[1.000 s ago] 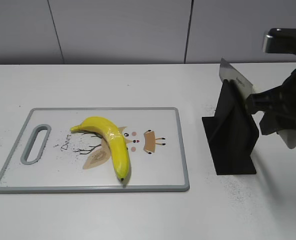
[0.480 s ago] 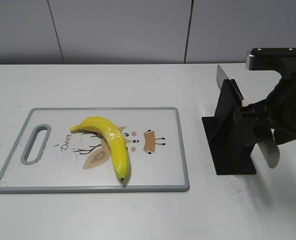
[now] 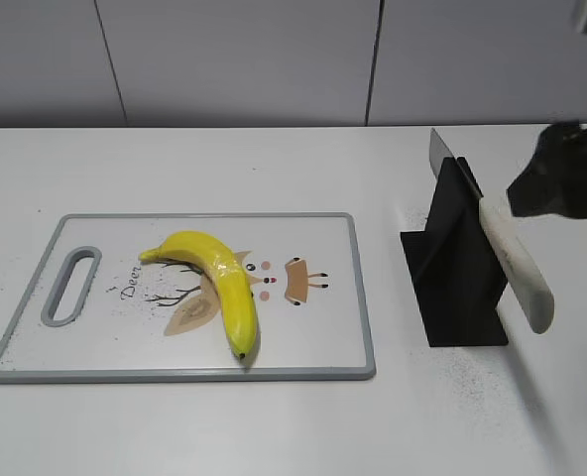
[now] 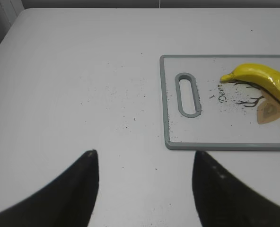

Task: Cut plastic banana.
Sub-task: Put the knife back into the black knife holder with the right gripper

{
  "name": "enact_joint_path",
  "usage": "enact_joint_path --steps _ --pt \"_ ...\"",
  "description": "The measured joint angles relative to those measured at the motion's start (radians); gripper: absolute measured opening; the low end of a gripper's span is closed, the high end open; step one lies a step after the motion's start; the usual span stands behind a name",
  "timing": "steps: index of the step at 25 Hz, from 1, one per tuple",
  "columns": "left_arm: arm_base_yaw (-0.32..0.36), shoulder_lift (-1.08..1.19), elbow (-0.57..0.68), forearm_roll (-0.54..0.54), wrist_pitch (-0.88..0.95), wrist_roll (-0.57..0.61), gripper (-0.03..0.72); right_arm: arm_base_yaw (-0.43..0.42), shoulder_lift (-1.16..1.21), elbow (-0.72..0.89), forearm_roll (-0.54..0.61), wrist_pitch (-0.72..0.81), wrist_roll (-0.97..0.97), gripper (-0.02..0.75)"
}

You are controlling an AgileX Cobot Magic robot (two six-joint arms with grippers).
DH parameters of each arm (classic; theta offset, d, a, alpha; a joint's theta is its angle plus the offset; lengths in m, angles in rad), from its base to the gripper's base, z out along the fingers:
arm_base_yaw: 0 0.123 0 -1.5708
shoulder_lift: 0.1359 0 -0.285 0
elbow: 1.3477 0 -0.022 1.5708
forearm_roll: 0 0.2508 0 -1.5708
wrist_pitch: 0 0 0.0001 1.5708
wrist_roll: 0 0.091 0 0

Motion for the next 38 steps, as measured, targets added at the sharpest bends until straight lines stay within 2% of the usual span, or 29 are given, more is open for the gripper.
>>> enact_joint_path --steps 6,15,22,27,32,38 --pt "0.000 0.000 0.000 0.000 0.000 0.000 0.585 0.000 -0.314 0.030 0.003 0.046 -0.100 0.631" --pt "0.000 0.000 0.000 0.000 0.001 0.000 0.585 0.000 -0.763 0.297 0.004 0.177 -0.152 0.595" --pt "0.000 0.000 0.000 0.000 0.001 0.000 0.585 0.000 -1.033 0.392 0.017 0.267 -0.169 0.592" --pt "0.000 0.000 0.000 0.000 0.001 0.000 0.585 0.000 -1.140 0.397 0.026 0.266 -0.172 0.592" --pt "0.000 0.000 0.000 0.000 0.001 0.000 0.585 0.000 -1.158 0.397 -0.081 0.267 -0.195 0.592" --pt "0.000 0.000 0.000 0.000 0.001 0.000 0.585 -0.018 -1.158 0.397 -0.089 0.263 -0.199 0.592"
